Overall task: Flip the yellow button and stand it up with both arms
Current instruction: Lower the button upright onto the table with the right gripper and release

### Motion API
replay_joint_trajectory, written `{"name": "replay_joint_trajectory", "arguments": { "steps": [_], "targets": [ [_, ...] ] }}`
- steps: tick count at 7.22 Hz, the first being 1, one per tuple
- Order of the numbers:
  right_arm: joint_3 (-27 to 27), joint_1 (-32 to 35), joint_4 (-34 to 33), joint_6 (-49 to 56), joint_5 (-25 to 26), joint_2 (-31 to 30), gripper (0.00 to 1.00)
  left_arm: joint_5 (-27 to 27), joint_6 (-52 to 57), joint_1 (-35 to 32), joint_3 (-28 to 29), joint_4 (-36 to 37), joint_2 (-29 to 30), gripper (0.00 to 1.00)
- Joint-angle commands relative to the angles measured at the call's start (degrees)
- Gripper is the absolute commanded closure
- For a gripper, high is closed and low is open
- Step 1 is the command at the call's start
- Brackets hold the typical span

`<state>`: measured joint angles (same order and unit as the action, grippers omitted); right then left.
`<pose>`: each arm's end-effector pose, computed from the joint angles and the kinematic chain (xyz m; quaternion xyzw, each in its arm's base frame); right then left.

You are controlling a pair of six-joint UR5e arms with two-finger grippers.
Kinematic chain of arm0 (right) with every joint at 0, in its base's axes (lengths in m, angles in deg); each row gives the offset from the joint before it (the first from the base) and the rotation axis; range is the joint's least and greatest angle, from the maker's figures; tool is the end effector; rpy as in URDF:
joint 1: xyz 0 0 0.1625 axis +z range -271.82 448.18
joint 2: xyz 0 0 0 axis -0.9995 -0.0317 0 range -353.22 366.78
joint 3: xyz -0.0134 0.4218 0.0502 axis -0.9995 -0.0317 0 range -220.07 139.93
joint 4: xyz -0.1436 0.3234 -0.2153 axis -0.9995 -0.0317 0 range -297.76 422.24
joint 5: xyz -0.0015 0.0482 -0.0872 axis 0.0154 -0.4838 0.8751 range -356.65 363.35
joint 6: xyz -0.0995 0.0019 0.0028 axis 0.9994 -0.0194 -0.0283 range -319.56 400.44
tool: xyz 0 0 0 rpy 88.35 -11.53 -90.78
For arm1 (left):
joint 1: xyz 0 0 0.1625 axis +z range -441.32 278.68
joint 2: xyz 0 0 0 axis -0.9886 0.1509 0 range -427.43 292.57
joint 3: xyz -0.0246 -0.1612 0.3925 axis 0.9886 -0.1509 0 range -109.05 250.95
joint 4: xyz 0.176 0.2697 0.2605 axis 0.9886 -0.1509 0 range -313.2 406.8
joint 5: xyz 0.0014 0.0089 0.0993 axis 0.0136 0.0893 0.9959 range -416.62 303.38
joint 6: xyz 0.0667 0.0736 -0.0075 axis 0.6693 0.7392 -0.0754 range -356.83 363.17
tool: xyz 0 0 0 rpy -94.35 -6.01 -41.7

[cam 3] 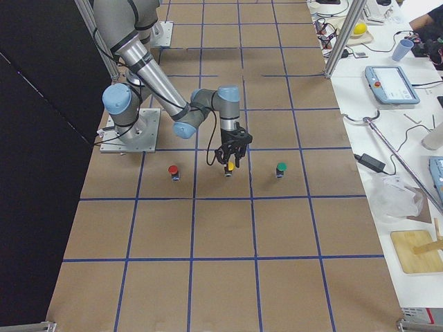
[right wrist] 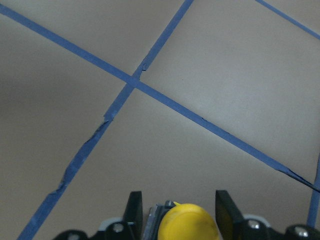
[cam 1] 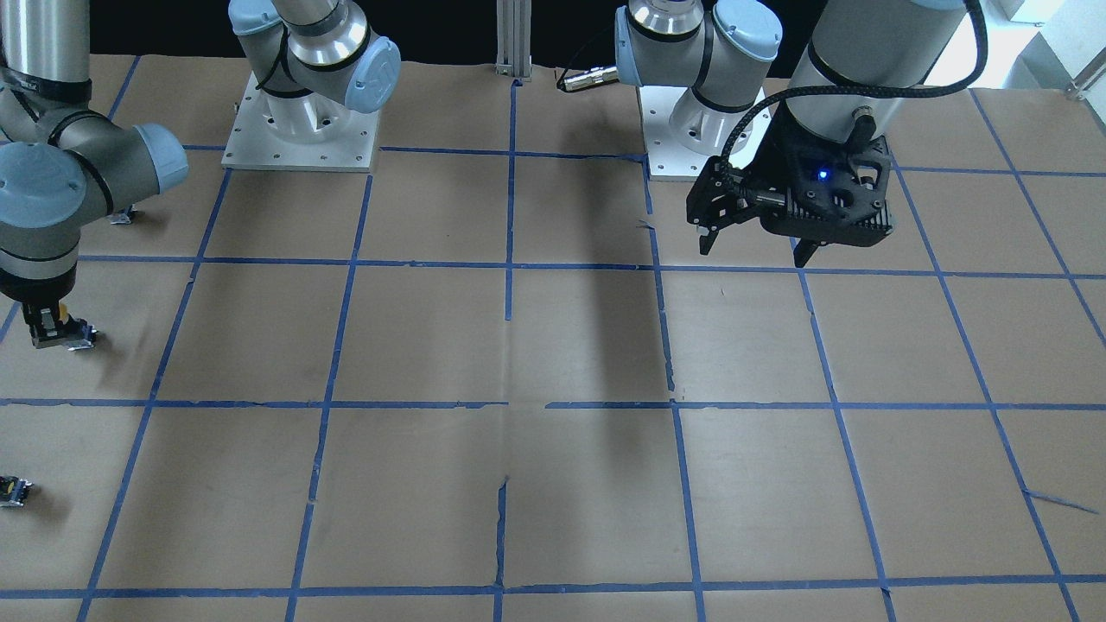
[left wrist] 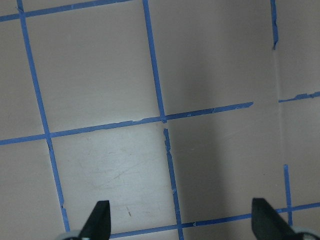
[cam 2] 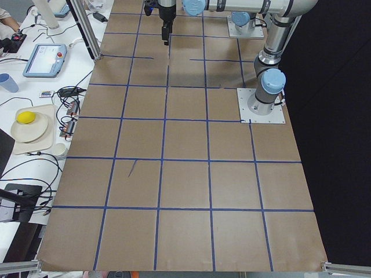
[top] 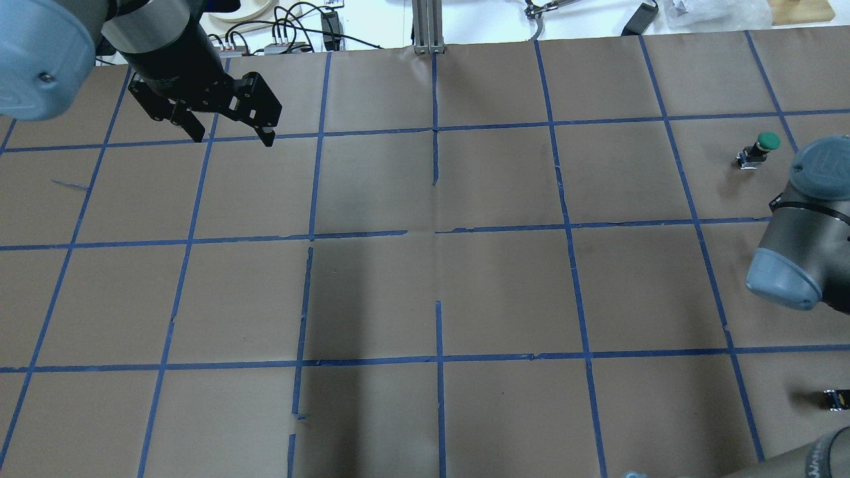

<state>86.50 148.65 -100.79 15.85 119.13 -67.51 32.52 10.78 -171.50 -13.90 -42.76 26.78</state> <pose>-0.1583 -0.4619 0.2129 -0.4720 -0.8356 0.1660 0.2269 -0.1365 -0.5251 0.4957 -0.0680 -0.9976 0.0125 0.0066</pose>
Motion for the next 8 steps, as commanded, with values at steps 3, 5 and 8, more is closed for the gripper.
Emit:
{"name": "replay_joint_trajectory", "arguments": {
  "steps": [3, 5, 8],
  "targets": [
    [-1.75, 0.35, 2.6, 0.24, -0.3, -3.04, 0.0, 0.06, 0.38, 0.0, 0.21, 0.0, -0.08, 0.01],
    [-9.1, 0.79, 21.06, 0.33, -0.82, -7.25, 0.0, -0.02, 0.47, 0.0, 0.21, 0.0, -0.08, 0.01],
    [-25.7, 4.02, 53.78, 6.44, -9.26, -8.15, 0.0, -0.02, 0.47, 0.17, 0.56, 0.0, -0.08, 0.01]
  ]
}}
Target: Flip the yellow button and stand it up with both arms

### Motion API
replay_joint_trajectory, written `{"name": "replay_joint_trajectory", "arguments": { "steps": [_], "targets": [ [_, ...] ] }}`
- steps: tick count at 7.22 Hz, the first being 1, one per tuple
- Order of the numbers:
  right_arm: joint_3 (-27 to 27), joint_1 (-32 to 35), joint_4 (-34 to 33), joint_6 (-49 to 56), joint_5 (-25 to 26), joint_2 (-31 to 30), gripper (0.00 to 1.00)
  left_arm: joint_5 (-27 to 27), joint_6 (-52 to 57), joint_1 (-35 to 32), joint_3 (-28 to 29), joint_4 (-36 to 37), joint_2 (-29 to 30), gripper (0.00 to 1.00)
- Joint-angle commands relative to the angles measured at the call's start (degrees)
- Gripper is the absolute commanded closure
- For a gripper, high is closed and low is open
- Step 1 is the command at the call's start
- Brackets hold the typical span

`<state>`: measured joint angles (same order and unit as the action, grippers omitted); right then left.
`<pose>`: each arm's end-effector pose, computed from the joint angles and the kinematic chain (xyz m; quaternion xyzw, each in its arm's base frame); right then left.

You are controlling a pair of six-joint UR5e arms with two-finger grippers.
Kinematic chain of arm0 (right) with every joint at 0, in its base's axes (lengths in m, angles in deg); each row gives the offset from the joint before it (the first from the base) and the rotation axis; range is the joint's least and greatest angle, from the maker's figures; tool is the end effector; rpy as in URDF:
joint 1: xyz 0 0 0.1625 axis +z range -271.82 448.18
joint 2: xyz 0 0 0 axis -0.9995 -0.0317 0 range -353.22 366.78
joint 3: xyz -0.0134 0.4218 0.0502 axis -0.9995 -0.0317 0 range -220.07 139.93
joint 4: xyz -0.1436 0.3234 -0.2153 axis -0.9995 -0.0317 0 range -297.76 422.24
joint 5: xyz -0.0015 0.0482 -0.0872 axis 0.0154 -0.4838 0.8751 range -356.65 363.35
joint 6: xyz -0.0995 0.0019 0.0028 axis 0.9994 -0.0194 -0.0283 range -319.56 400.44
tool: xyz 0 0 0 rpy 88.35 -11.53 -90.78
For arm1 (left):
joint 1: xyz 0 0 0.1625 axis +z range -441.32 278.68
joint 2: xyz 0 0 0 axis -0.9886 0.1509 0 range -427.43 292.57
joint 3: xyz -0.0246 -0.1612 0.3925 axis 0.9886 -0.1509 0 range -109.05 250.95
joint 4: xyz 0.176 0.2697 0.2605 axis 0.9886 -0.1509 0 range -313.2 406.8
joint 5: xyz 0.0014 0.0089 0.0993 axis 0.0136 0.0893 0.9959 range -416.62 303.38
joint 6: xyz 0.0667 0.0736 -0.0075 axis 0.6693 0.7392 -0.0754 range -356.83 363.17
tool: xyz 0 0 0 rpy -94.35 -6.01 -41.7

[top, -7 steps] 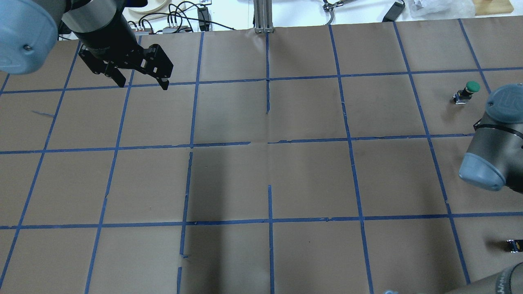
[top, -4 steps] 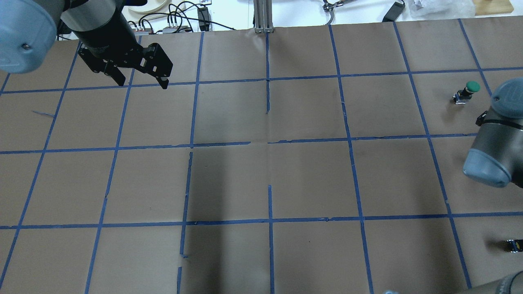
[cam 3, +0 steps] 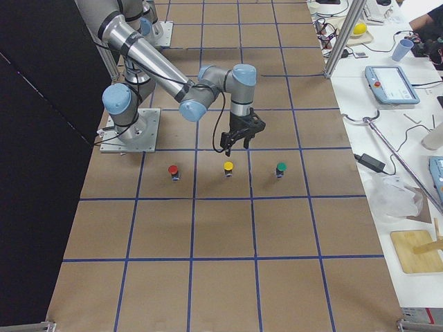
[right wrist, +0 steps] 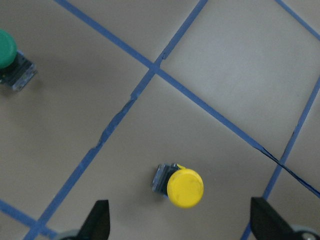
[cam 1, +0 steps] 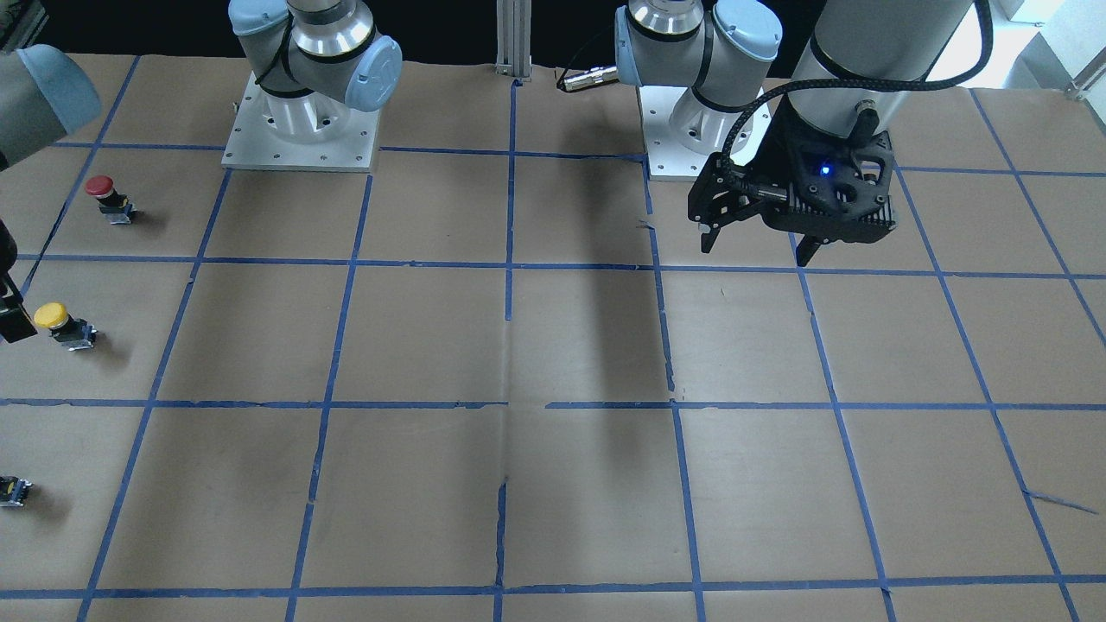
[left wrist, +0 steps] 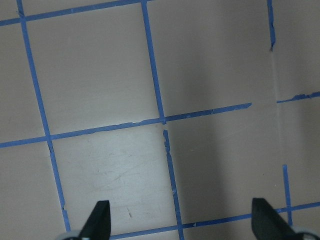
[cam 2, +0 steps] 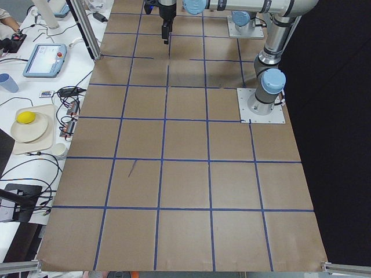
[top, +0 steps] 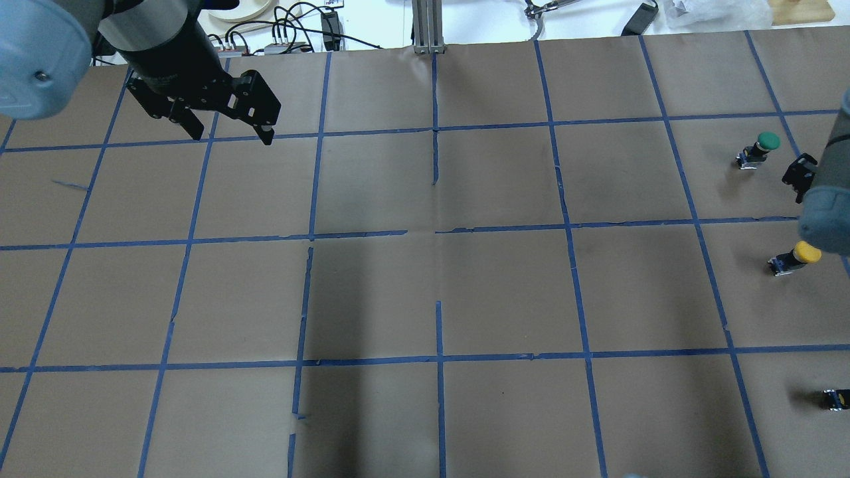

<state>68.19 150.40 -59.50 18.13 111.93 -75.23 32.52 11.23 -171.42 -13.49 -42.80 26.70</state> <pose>-0.1521 -0.5065 0.3255 -0.4243 -0.8898 0.0395 0.1634 -0.1358 -0.5254 0.4999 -0.0712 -0.9973 0.0164 0.0063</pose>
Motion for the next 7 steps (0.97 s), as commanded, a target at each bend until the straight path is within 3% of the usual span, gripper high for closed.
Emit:
{"name": "replay_joint_trajectory", "arguments": {
  "steps": [1, 4, 5, 6, 7],
  "targets": [
    [-12.76, 4.99, 23.45, 5.17, -2.76, -1.74, 0.0, -0.02, 0.02, 0.1, 0.16, -0.05, 0.0, 0.01],
    [-16.24, 13.69, 37.41, 7.12, -15.02, -5.87, 0.0, 0.06, 0.02, 0.1, -0.02, -0.05, 0.18, 0.01],
    [-16.59, 16.59, 37.54, 7.98, -21.68, -7.01, 0.0, 0.07, 0.02, 0.1, 0.07, -0.05, 0.18, 0.01],
    [-16.5, 19.84, 36.41, 9.03, -24.71, -8.07, 0.0, 0.07, 0.02, 0.1, -0.02, -0.05, 0.18, 0.01],
    [-16.5, 21.7, 36.31, 9.39, -23.26, -8.77, 0.0, 0.07, 0.02, 0.1, -0.02, -0.05, 0.18, 0.01]
  ]
}}
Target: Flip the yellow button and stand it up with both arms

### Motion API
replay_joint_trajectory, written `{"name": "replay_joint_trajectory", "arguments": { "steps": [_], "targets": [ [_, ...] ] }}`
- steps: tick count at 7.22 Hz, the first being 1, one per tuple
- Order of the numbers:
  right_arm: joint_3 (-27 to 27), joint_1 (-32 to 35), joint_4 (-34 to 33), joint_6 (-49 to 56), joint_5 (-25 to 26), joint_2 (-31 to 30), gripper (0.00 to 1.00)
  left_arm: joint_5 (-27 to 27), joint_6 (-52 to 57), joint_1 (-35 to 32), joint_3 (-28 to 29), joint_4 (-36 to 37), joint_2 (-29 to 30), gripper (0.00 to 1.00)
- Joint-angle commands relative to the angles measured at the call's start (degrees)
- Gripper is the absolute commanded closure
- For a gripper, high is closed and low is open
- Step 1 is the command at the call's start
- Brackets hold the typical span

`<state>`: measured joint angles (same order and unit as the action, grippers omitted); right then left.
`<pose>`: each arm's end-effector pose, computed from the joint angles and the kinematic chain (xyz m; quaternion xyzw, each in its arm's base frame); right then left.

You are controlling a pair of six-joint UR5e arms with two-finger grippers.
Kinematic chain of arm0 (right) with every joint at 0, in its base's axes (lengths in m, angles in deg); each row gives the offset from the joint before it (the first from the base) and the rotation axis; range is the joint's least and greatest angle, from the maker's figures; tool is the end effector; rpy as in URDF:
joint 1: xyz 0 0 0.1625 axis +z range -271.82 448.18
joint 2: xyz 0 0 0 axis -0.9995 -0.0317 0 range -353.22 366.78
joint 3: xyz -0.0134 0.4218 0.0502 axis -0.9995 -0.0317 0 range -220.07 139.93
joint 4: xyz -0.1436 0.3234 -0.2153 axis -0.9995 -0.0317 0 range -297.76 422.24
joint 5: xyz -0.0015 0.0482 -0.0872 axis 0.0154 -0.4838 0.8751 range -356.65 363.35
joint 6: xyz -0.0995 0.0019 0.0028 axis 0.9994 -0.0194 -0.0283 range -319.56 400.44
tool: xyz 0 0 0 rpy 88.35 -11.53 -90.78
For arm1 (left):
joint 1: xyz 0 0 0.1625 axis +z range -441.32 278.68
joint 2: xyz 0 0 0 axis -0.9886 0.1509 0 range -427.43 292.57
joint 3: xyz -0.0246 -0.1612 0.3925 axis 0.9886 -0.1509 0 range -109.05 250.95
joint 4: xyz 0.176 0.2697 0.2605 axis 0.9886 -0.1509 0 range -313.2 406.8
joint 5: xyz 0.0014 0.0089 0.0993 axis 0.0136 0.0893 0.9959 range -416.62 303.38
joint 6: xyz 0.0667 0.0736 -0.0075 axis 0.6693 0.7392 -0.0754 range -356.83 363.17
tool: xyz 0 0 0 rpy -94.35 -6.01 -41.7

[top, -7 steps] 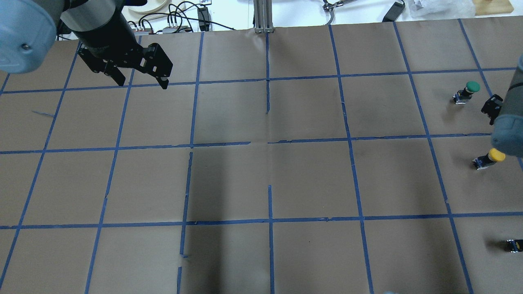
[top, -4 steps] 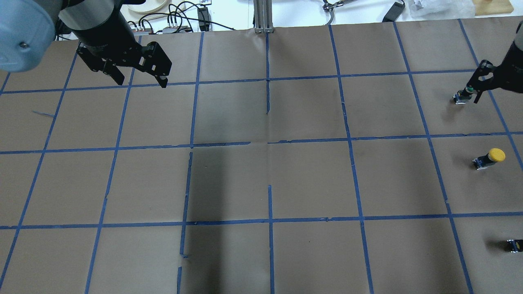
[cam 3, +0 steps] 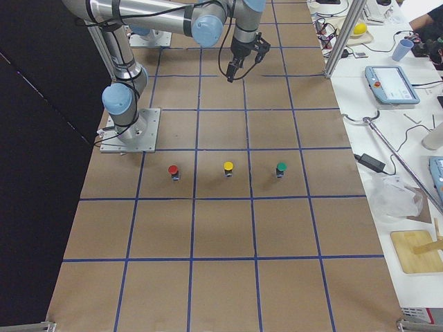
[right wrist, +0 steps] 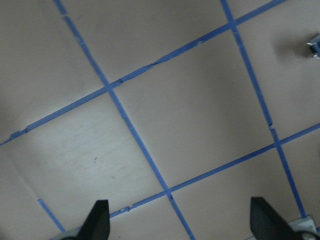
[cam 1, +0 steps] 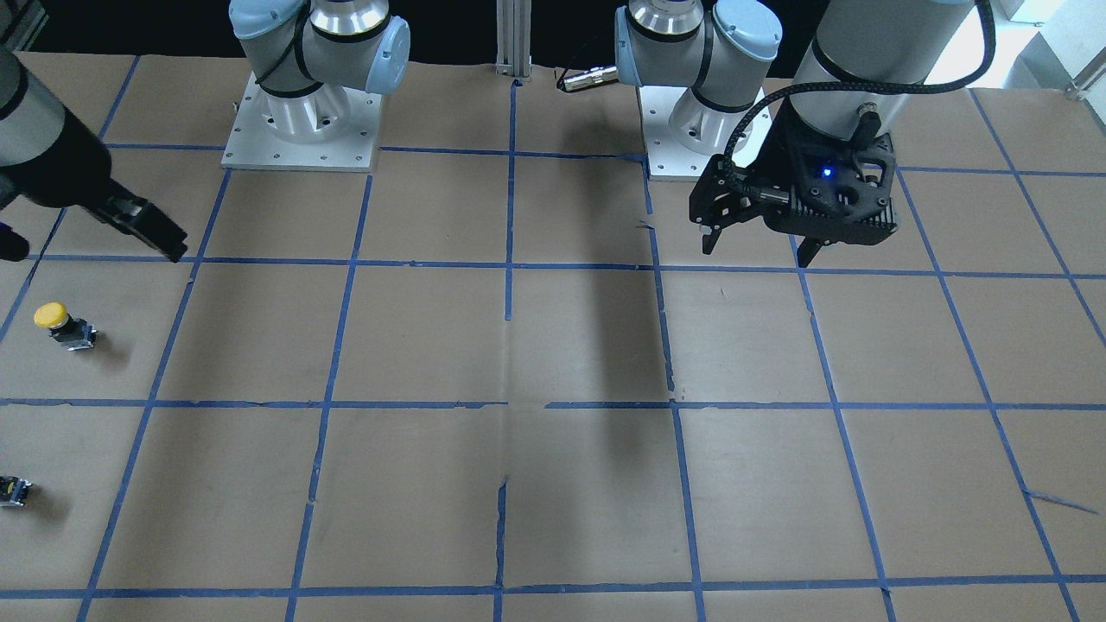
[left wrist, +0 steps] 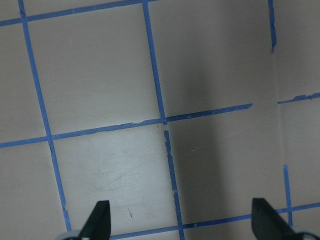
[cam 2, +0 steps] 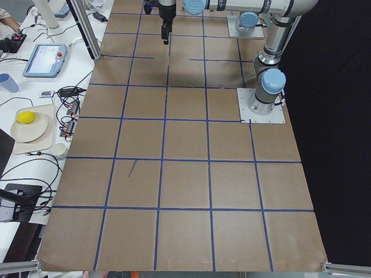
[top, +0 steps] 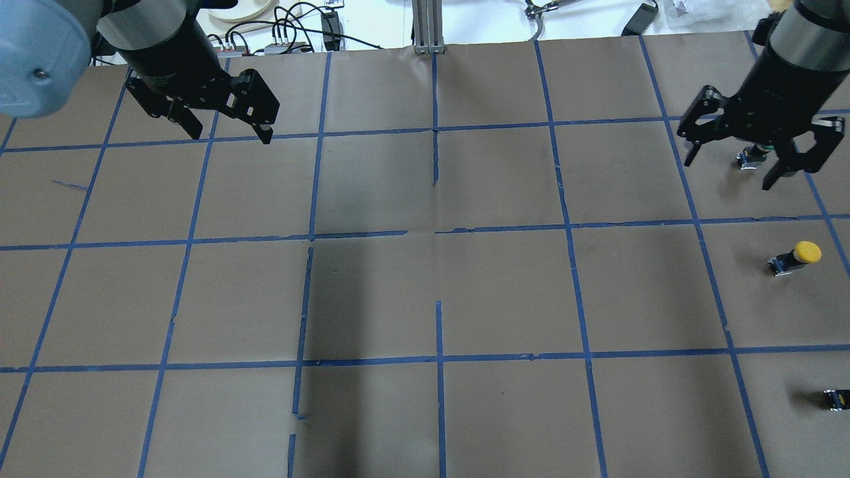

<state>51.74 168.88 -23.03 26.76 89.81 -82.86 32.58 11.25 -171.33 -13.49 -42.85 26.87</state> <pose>0.0597 -0.4977 0.4619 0.2006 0.9773 0.0612 0.0285 -0.1348 -0.5265 0.4982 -0.0706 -0.9974 0.0145 0.0059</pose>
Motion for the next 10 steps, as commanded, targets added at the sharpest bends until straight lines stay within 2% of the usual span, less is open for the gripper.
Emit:
{"name": "replay_joint_trajectory", "arguments": {
  "steps": [1, 3, 6, 10],
  "targets": [
    [-0.05, 6.11, -0.16, 1.29, -0.69, -1.85, 0.0, 0.01, 0.0, 0.0, -0.02, 0.0, 0.0, 0.01],
    [0.82, 8.33, -0.34, 1.73, 6.41, -1.59, 0.0, 0.01, 0.0, 0.0, -0.02, 0.0, 0.0, 0.01],
    [0.12, 8.33, -0.86, 2.96, 4.08, -1.68, 0.0, 0.01, 0.0, 0.0, 0.06, 0.0, 0.0, 0.01],
    [0.21, 8.25, -0.86, 3.14, 3.98, -2.03, 0.0, 0.18, 0.0, 0.0, -0.46, 0.0, -0.52, 0.01]
  ]
}}
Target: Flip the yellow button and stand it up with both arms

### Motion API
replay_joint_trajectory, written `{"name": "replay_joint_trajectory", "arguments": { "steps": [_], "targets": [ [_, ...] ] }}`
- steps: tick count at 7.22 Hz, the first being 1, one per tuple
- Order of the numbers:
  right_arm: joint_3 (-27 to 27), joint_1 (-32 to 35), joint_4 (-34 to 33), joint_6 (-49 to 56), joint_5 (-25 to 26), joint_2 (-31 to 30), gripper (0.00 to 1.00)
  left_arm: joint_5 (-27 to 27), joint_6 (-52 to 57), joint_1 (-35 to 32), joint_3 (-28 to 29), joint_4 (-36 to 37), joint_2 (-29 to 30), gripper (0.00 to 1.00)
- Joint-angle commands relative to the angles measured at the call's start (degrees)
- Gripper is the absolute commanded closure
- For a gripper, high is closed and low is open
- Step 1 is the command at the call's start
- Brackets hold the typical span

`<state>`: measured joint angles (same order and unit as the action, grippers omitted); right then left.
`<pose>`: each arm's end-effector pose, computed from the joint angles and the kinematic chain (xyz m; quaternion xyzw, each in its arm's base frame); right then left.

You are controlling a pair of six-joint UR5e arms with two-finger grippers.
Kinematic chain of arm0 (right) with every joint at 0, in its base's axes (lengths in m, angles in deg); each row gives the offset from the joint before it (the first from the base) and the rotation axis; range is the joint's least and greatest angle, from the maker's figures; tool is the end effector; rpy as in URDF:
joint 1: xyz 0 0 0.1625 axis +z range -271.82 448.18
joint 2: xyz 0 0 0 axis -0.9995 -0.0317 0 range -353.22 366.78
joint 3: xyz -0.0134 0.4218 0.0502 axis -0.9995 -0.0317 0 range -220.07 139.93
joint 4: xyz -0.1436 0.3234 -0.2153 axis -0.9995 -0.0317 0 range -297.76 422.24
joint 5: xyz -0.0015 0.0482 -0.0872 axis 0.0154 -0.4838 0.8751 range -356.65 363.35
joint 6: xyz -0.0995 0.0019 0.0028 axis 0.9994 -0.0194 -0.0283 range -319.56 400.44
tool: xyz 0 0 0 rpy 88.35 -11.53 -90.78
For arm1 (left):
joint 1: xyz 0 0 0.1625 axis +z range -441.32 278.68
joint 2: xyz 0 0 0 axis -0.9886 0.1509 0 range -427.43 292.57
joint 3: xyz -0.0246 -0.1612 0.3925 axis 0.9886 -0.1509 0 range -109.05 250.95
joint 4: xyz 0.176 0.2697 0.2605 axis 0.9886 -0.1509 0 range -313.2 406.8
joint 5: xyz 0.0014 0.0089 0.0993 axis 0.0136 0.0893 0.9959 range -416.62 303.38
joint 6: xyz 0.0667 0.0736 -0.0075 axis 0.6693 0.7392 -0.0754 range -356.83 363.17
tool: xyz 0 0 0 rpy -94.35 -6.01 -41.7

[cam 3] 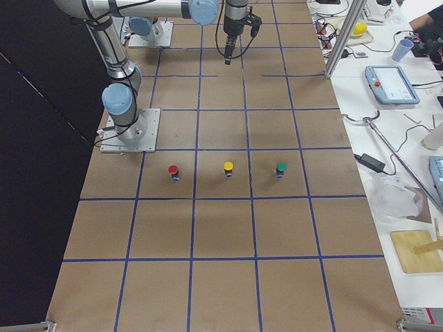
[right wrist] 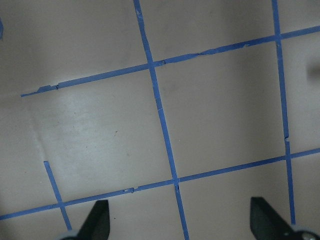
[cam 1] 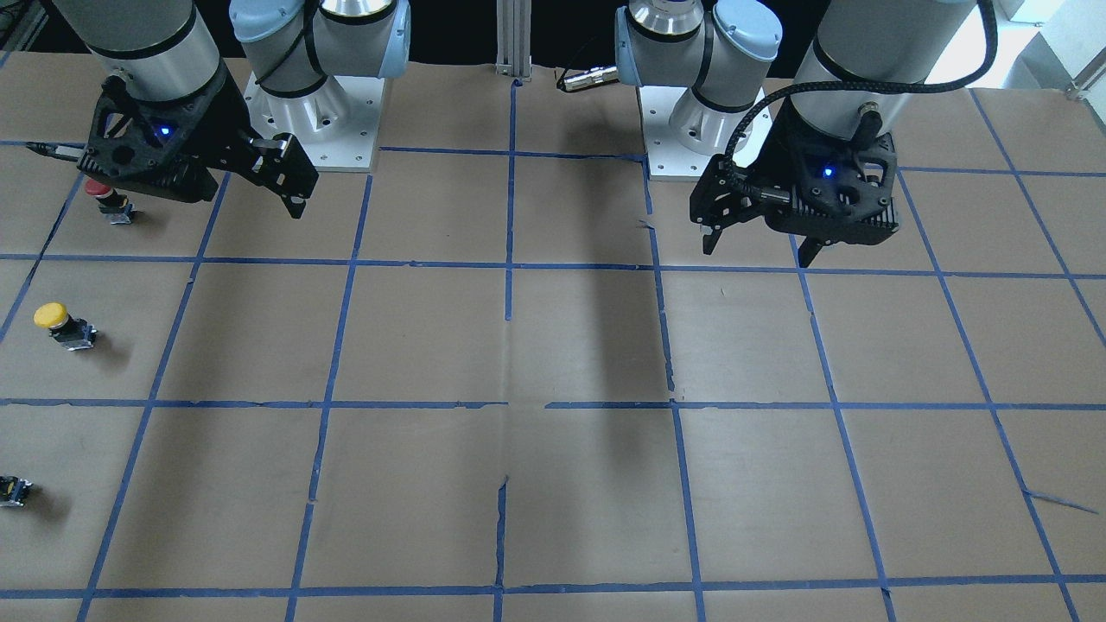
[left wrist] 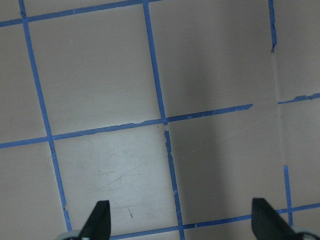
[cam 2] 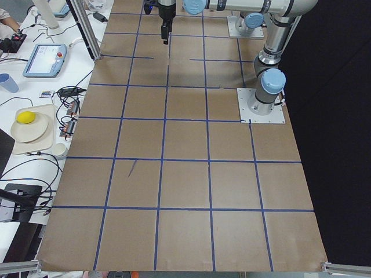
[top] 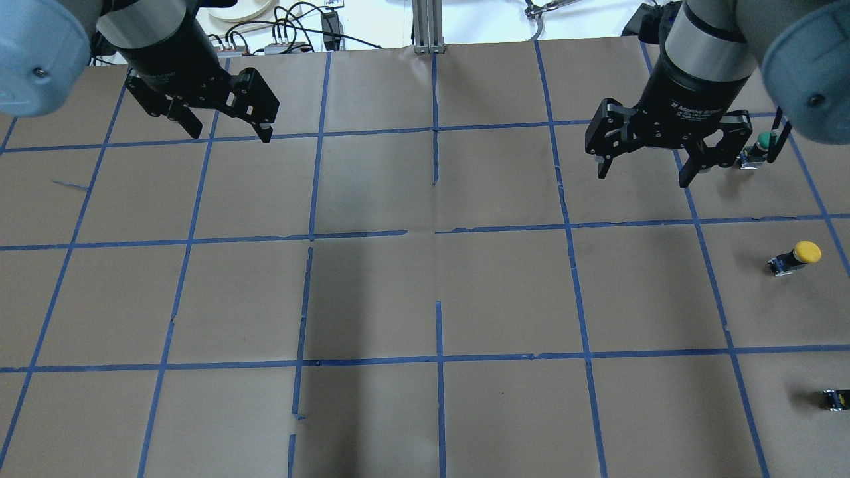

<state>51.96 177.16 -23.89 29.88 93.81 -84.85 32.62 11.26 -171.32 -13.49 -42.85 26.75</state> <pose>0.1240 -0.4743 0.4778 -0.1007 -0.9942 -0.0368 0.0071 -0.1347 -0.5258 0.4993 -0.0706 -0.9974 0.0155 0.0055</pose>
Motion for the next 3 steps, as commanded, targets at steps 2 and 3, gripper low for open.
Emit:
{"name": "replay_joint_trajectory", "arguments": {
  "steps": [2, 3],
  "targets": [
    [0.34, -0.04, 0.0, -0.6, 0.23, -1.18, 0.0, -0.12, -0.35, -0.09, -0.46, 0.0, -0.22, 0.01],
    [0.34, -0.04, 0.0, -0.6, 0.06, -1.27, 0.0, 0.22, -0.7, -0.17, -0.46, -0.09, -0.22, 0.01]
  ]
}}
